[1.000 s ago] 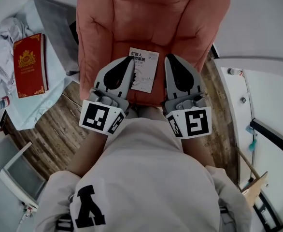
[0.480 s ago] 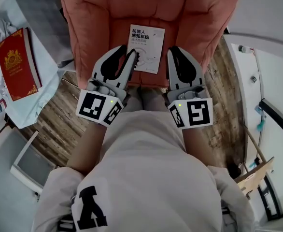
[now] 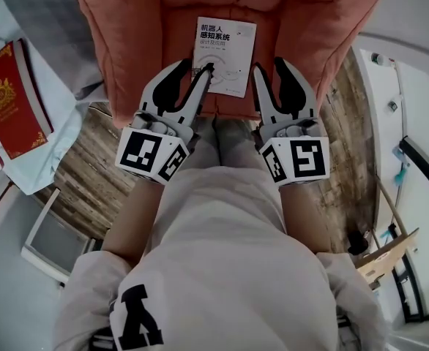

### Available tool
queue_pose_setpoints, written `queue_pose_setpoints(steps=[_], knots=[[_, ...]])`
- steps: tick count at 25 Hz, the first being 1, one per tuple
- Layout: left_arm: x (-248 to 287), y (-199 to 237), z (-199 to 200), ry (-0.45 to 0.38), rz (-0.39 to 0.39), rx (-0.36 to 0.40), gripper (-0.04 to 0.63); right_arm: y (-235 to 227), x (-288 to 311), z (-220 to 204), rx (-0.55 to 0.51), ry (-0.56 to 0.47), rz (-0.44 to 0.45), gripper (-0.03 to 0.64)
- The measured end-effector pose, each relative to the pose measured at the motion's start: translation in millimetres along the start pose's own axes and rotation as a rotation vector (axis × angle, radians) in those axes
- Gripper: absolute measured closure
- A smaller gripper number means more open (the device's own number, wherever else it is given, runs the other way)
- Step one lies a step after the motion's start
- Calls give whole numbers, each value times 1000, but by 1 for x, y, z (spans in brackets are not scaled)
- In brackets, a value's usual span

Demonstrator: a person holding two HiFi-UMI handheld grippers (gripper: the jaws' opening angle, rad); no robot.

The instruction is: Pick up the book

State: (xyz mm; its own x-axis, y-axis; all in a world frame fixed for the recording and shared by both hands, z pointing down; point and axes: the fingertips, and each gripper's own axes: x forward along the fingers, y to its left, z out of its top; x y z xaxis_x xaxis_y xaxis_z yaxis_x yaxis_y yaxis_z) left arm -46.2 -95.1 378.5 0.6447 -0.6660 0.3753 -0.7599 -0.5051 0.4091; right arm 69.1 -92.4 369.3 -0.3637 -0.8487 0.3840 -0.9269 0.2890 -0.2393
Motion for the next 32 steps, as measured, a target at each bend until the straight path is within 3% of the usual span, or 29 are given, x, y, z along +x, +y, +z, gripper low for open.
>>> queue_pose_setpoints(steps=[8, 20, 32], knots=[[6, 26, -30, 18, 47, -33, 451, -9, 13, -48, 25, 101, -51, 444], [19, 44, -82, 105, 63, -95, 449, -11, 26, -100, 72, 198, -54, 436], [38, 59, -123, 206, 69, -88, 449, -21, 42, -151, 132, 278, -90, 423]])
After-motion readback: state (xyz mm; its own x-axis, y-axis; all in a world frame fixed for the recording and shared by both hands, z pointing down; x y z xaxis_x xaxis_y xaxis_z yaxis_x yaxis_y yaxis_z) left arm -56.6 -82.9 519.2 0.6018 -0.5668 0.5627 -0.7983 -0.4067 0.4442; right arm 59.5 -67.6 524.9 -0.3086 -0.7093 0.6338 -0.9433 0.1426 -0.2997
